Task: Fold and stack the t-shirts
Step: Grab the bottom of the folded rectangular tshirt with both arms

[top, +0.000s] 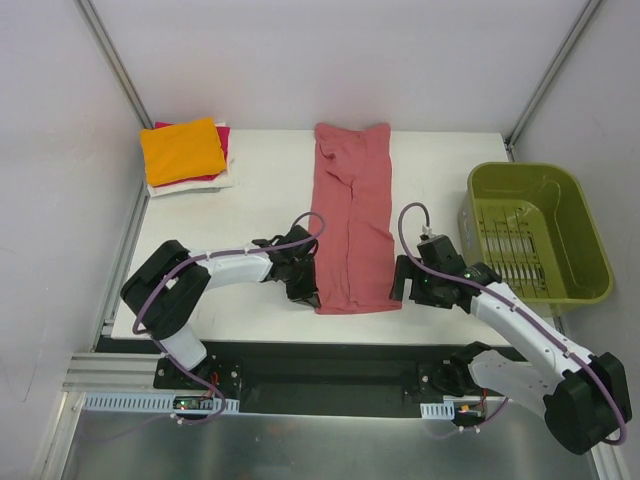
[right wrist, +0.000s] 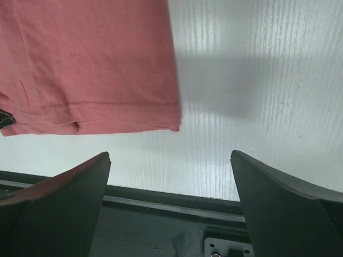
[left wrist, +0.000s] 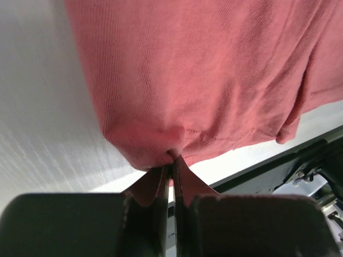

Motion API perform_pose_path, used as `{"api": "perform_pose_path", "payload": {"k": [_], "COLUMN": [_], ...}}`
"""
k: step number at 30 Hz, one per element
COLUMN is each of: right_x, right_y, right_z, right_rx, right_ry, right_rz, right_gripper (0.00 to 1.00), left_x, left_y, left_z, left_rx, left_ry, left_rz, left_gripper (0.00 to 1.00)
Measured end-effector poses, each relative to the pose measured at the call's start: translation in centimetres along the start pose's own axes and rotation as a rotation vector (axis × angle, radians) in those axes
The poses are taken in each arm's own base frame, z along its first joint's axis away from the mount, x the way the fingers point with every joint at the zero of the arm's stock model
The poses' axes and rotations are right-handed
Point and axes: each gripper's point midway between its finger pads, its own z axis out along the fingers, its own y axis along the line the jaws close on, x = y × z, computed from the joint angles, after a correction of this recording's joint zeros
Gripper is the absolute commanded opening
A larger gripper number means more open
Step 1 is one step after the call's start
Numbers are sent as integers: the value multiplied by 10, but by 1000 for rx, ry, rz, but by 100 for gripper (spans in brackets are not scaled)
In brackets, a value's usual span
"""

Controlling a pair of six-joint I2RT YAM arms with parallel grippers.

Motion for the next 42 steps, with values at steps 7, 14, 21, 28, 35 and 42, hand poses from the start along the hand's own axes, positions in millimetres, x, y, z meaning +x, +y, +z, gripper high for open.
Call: {"api": "perform_pose_path", "payload": {"k": [7,14,21,28,35,42], "right_x": [16,31,40,41,41,36], "right_y": [-10,-6,2,7,8,6], "right_z": [4,9,24,35,41,46], "right_rx": [16,-18,-47,-60,-55,-26], "right_ry": [26,94,171,195,216,227], "right_rz": [19,21,22,27,27,10], "right_gripper": [100,97,79,63,59,34], "left_x": [0,0,4,4,4,4], "left_y": [0,-1,0,0,0,1], "left_z": [-1,-7,-6,-6,-6,-5], "left_rx": [-2,1,-8,-10,-11,-14], "left_ry": [1,-14,-11,-13,-13,-10], "left_rz": [0,3,8,7,7,5], "left_gripper": [0,0,0,0,0,0]}}
